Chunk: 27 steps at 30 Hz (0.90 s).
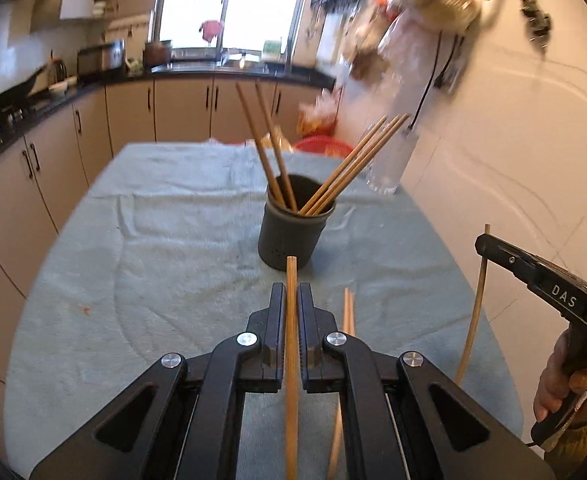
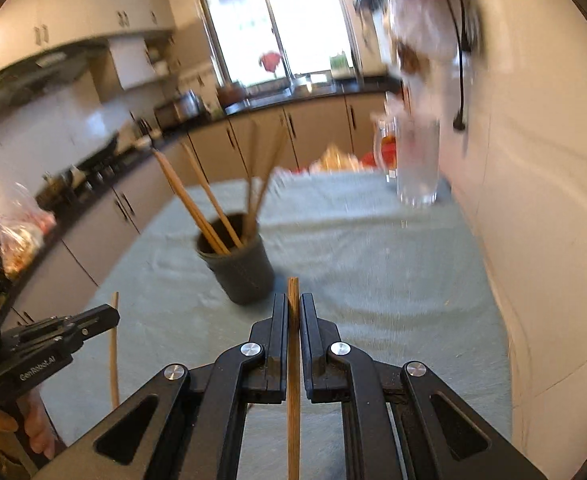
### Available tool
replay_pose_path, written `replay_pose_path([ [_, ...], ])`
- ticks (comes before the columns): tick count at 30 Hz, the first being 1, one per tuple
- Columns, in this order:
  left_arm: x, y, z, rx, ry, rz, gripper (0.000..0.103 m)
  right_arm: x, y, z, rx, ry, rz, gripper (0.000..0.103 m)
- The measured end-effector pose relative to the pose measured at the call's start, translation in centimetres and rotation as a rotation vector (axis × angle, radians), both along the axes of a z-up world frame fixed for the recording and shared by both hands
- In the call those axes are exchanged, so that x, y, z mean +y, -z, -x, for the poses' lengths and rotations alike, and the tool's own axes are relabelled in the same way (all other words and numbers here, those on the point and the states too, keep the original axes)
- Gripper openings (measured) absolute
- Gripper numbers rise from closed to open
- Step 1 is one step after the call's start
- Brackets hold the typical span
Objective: Organize utensils
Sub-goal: 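Lift both held chopsticks and carry them above the holder opening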
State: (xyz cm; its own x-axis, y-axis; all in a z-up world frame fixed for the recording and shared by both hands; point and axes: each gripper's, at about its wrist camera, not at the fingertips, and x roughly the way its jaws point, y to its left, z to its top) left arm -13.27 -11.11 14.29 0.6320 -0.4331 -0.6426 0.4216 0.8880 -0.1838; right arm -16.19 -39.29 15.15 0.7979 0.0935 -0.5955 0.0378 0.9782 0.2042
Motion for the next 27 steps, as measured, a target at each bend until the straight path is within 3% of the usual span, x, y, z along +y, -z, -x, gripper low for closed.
replay_pose_path([
  [9, 2.1, -1.3, 5.1, -0.046, -0.001, 0.066, 0.005, 1.2, -2.5, 5.7, -0.123, -0.024, 0.048, 0.006],
  [27, 4.2, -3.7, 9.4, -0.154, 0.008, 0.112, 0.005, 1.5, -4.4, 8.1, -0.149, -0.053, 0.017, 0.006],
])
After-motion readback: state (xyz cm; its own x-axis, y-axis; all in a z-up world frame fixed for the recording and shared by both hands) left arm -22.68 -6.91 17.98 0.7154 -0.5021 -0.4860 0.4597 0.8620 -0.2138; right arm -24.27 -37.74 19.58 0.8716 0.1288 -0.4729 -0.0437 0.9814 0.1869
